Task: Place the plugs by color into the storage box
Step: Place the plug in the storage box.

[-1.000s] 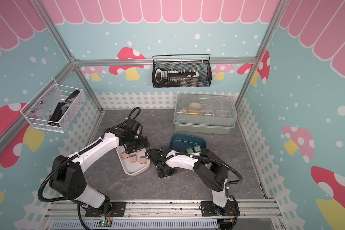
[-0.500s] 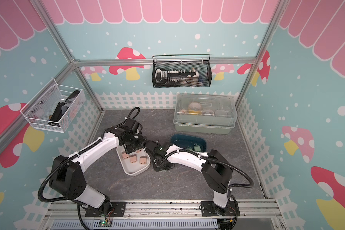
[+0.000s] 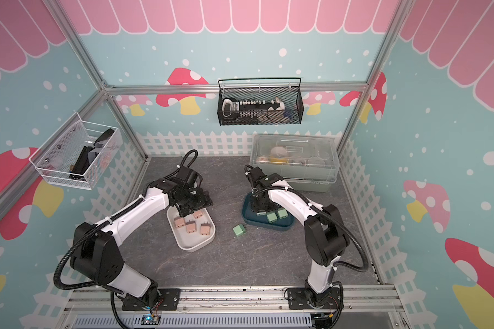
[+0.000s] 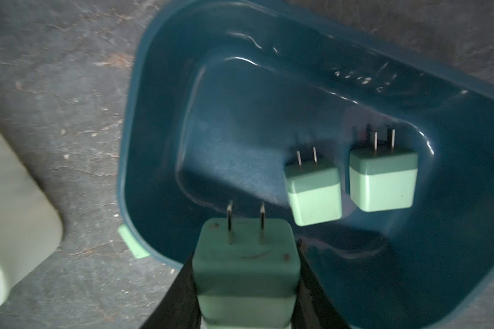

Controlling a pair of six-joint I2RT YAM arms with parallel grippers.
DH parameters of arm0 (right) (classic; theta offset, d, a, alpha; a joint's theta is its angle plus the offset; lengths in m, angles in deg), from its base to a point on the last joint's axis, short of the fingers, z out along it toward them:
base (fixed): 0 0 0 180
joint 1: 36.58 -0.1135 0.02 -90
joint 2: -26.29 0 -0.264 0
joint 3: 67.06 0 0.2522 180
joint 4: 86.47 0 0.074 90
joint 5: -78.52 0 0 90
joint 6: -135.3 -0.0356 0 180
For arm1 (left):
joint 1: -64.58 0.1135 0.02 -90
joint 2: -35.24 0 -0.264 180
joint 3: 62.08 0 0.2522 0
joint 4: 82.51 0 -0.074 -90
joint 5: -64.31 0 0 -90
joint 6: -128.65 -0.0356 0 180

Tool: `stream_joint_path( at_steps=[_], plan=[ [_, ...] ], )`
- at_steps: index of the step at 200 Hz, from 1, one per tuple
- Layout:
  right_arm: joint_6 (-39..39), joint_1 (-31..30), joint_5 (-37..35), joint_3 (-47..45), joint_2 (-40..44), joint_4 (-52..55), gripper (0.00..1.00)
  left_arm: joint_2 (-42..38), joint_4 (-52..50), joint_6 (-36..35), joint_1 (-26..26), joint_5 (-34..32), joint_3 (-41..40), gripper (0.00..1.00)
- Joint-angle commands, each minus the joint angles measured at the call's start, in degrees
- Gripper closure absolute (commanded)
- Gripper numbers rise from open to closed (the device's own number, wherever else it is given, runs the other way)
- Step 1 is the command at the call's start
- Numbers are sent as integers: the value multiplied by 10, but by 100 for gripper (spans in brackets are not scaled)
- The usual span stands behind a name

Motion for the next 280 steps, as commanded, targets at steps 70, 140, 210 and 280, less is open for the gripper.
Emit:
stream_joint_path(
  at_steps=[70, 140, 210, 280],
  plan=[
    [56, 12, -14, 58, -139, -23, 63, 7, 21, 34, -8, -7, -2, 11],
    [75, 32, -55, 24, -124, -24, 48, 20, 24, 36, -30, -3, 11, 11],
    [1, -3, -31, 20, 15, -19, 23, 19, 30, 41, -25, 1, 13, 11],
    [-118, -163, 14, -52, 80, -62, 23, -10, 33, 34, 31, 0, -10, 11]
  ],
)
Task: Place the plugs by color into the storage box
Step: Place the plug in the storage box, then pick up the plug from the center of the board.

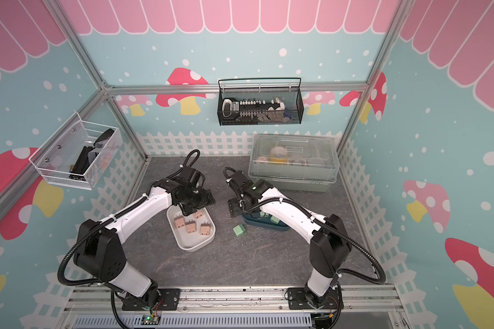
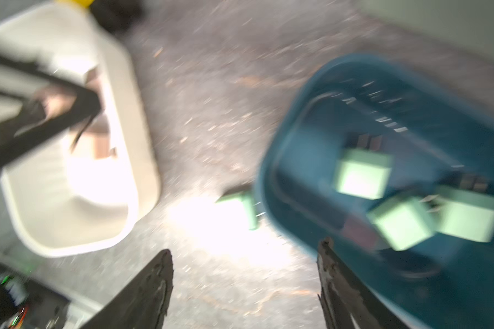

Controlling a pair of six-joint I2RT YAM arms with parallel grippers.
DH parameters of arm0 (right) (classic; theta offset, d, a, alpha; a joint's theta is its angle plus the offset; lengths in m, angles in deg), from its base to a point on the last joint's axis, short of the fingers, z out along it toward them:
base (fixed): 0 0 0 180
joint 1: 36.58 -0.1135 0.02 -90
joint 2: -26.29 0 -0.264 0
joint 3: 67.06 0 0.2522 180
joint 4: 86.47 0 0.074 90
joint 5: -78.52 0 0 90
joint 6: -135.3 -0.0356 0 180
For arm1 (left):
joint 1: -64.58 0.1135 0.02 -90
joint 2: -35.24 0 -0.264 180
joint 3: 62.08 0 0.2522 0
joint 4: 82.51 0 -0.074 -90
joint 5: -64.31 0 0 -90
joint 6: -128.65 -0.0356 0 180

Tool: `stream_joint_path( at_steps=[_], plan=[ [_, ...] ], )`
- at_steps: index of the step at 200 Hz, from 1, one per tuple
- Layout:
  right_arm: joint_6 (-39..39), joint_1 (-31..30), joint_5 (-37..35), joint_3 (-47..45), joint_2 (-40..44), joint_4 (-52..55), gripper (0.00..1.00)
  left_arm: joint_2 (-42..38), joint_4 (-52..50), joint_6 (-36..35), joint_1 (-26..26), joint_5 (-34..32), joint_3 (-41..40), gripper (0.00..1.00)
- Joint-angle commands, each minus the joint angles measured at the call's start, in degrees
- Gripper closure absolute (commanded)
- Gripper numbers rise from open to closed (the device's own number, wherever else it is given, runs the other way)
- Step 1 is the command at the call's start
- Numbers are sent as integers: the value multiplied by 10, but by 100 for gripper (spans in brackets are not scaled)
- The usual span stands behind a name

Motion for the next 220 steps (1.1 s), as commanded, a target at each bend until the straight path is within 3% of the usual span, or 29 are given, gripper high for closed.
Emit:
stream_joint_path(
  at_steps=[1, 74, 138, 220],
  plan=[
    [-74, -11, 26, -66, 10, -18, 23, -26, 6, 0, 26, -1, -15, 11],
    [-89, -26, 29, -94, -73, -67, 22, -49, 7, -8, 47, 8, -58, 11],
    [-54, -25, 20, -34, -168, -74, 22, -62, 6, -12, 55, 10, -70, 12],
    [0, -25, 38, 111, -257, -42, 22, -75, -1, -24, 79, 16, -75, 12]
  ],
)
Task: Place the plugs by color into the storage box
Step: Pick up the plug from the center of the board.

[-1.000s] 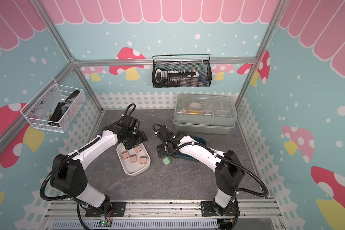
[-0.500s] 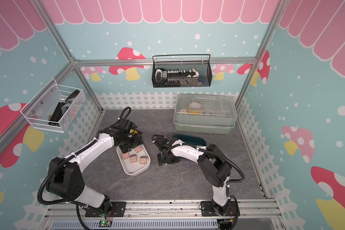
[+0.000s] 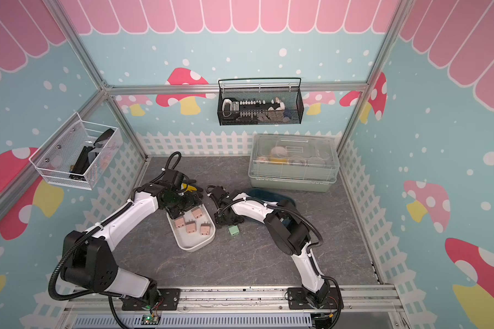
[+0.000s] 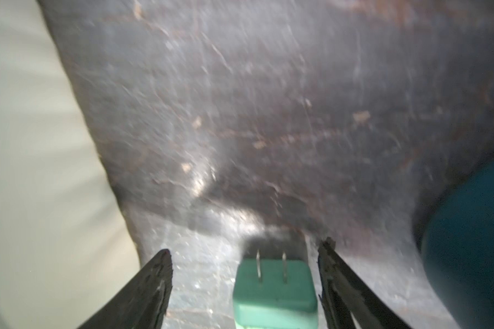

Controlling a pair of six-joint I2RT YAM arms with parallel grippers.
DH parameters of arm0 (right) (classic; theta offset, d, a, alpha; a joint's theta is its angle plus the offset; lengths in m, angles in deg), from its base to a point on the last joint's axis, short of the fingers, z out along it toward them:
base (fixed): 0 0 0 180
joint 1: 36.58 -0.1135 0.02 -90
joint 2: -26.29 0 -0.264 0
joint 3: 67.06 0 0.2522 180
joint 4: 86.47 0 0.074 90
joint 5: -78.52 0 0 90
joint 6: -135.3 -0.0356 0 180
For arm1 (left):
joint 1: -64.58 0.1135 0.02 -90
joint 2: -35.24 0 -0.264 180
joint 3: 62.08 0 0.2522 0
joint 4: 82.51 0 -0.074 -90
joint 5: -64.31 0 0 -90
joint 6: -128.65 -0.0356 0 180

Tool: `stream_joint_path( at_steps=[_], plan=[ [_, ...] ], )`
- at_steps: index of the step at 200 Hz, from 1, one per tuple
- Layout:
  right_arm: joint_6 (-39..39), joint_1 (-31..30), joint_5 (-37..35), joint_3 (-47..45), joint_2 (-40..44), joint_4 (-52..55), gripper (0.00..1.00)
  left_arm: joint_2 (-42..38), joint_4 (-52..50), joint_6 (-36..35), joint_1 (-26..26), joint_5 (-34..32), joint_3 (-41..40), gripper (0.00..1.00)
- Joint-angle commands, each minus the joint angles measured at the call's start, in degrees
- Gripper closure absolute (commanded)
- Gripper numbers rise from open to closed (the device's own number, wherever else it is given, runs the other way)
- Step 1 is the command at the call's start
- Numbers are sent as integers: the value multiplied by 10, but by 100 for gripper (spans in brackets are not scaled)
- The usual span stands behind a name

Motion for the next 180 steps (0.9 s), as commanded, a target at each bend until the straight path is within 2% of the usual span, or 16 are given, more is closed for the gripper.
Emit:
stream_joint_path(
  at_steps=[1, 65, 180],
  plan=[
    [13, -1, 2, 19, -9, 23, 22, -14, -4, -7, 7, 5, -8, 12],
    [-3, -1, -11, -40, 16, 30, 24, -7, -2, -15, 11, 10, -11, 12],
    [4, -18, -35, -63, 36, 29, 65, 4, 6, -16, 12, 16, -8, 12]
  ],
)
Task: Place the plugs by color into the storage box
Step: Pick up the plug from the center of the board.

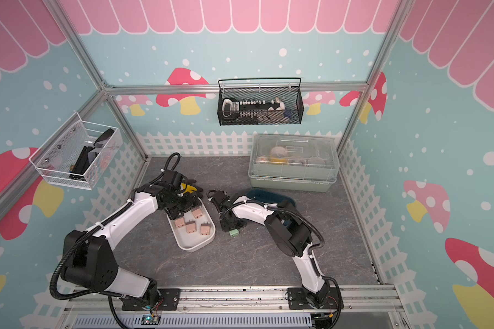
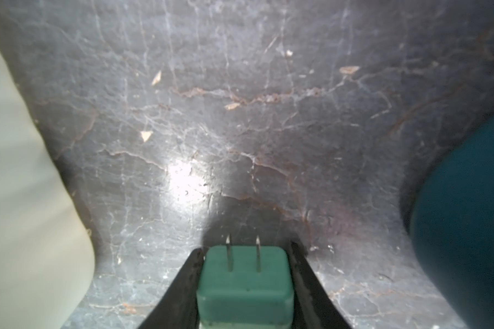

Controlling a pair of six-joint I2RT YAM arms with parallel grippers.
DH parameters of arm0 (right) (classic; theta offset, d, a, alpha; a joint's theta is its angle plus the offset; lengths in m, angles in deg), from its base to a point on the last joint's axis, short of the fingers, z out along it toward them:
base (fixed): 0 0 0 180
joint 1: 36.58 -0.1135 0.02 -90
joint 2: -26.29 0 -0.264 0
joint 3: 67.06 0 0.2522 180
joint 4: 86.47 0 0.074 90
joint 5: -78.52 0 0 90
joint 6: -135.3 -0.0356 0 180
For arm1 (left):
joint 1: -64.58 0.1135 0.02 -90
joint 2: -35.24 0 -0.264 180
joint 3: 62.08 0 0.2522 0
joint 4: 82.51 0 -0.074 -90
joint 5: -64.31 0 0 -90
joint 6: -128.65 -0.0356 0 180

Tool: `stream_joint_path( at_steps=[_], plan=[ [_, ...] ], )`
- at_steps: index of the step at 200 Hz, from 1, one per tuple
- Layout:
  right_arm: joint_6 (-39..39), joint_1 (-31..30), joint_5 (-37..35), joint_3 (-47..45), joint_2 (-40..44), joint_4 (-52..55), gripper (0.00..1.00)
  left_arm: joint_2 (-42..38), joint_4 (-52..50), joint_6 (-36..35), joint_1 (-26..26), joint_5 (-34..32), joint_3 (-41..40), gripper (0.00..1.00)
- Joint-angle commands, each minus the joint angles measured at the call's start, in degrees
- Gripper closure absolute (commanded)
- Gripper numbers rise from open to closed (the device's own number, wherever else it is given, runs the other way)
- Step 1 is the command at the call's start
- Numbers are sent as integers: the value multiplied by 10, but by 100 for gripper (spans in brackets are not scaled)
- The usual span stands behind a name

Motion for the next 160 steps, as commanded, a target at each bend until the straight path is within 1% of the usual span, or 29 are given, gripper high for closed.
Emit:
stream_joint_path(
  at_steps=[1, 24, 71, 114, 139, 160],
  plan=[
    [0, -8, -5, -6, 13, 26, 66, 1, 6, -2, 4, 3, 0, 12],
    [-6, -8, -5, 10, 23, 34, 68, -2, 6, 0, 5, 2, -4, 12],
    [-6, -8, -5, 54, 40, 61, 68, -7, 10, 5, 6, 1, -8, 12],
    [-2, -4, -9, 131, 45, 104, 68, -7, 13, 10, 7, 2, -9, 12],
    [5, 16, -5, 176, 41, 130, 68, -6, 14, 12, 7, 1, -6, 12],
    [18, 53, -2, 192, 47, 144, 68, -3, 15, 14, 7, 0, -3, 12]
  ],
)
